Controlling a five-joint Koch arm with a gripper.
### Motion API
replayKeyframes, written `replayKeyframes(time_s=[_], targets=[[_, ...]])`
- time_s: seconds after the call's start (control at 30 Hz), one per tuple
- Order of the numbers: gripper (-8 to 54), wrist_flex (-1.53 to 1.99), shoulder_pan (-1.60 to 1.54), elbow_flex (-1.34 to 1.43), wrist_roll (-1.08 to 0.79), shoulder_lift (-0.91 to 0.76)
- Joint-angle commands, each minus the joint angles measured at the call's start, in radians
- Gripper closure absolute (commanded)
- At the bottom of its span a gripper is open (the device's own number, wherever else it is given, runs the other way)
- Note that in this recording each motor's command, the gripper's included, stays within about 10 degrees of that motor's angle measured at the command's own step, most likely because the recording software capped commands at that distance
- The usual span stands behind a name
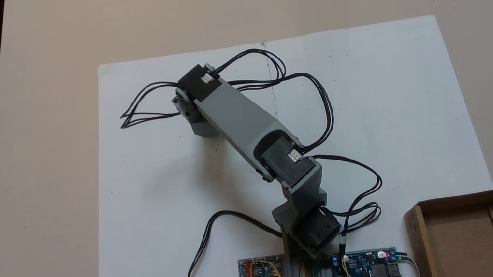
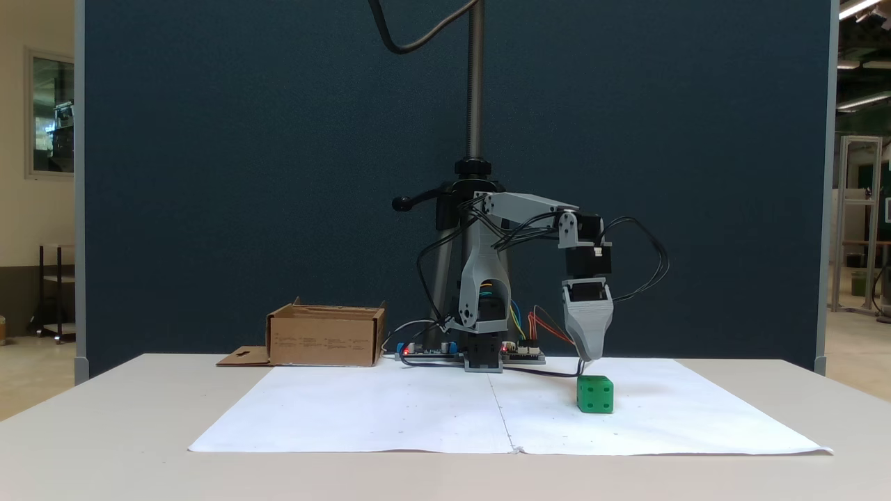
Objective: Grasp a green dice and put it in the bin.
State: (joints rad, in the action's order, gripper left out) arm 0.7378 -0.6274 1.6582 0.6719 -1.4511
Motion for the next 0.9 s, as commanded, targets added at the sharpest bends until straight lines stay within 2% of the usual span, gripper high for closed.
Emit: replayKeyframes(time_s=[0.0,0.87], targets=[[2.5,-0.044,-0.006,-0.009,0.091,-0.009],[2.5,-0.104,-0.025,-0.009,0.089,0.138]])
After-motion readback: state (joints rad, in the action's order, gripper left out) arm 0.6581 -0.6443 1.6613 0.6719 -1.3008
